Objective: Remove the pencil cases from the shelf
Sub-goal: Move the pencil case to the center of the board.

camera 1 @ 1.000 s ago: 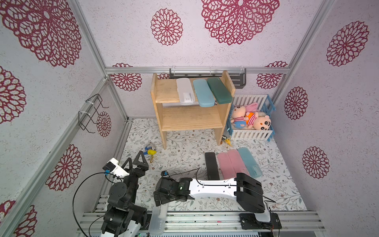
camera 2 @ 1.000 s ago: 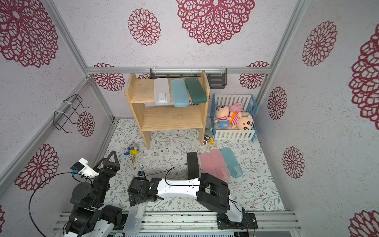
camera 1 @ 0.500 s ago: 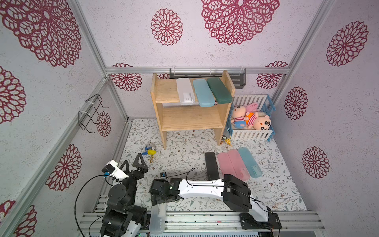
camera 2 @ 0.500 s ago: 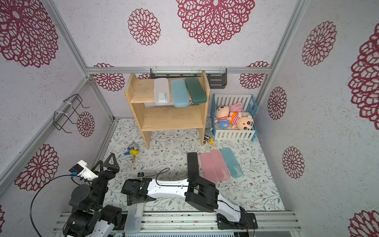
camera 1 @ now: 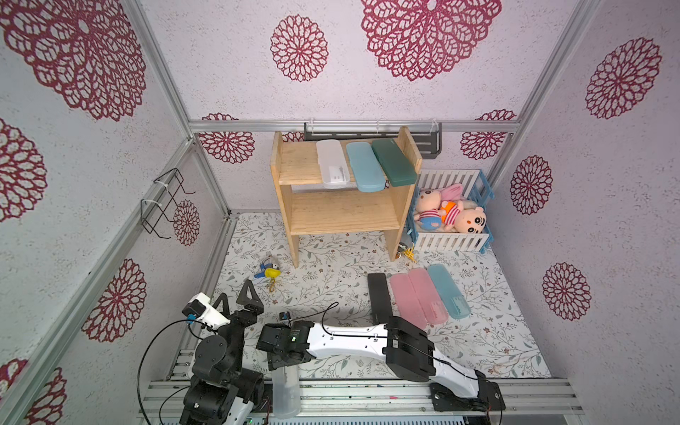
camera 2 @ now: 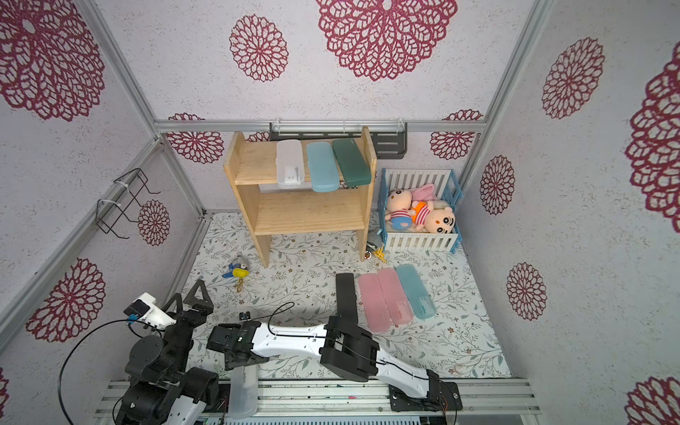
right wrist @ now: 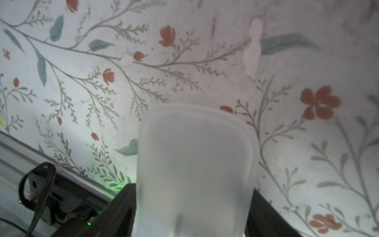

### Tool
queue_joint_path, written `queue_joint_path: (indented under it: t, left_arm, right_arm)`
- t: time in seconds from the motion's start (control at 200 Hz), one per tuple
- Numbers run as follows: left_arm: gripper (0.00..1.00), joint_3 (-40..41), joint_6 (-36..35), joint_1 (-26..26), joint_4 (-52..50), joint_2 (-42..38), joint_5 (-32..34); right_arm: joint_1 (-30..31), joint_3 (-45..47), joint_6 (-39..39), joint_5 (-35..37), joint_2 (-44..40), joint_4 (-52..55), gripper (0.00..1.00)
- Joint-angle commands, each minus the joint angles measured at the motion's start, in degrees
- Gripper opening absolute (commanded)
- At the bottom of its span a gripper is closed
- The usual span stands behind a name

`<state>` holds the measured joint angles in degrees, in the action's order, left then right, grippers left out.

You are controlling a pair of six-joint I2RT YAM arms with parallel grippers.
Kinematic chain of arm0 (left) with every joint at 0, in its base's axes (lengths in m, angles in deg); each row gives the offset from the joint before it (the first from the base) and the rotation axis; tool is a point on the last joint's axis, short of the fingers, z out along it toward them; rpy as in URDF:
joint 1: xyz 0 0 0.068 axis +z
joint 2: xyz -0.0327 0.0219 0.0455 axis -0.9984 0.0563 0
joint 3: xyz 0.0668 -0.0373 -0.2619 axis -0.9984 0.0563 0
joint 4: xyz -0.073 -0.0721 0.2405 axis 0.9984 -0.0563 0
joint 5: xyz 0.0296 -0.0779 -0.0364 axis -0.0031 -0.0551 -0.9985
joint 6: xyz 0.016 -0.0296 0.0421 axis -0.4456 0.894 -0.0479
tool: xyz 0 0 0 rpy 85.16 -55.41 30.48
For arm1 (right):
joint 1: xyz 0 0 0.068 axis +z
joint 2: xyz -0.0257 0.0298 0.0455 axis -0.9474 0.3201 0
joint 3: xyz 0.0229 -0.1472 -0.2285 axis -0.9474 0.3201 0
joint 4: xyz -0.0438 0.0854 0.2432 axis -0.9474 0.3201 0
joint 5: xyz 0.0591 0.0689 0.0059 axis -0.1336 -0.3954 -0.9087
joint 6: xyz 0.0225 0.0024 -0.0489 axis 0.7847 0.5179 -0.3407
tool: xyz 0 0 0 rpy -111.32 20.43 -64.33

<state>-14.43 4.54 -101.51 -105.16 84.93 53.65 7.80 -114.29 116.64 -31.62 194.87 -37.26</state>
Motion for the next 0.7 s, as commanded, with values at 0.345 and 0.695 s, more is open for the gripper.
queue_joint_path:
  t: [0.345, 0.695]
  left_arm:
    - [0.97, 0.06, -0.92, -0.24, 0.92, 1.57, 1.37]
    - [0.97, -0.55, -0.21, -0.18, 5.05, 8.28, 0.56]
  right_arm:
    - [-9.6, 2.44, -11.54, 6.76, -5.15, 0.71, 0.53]
    - [-4.81, 0.6, -16.05, 1.82, -5.09, -2.08, 0.99]
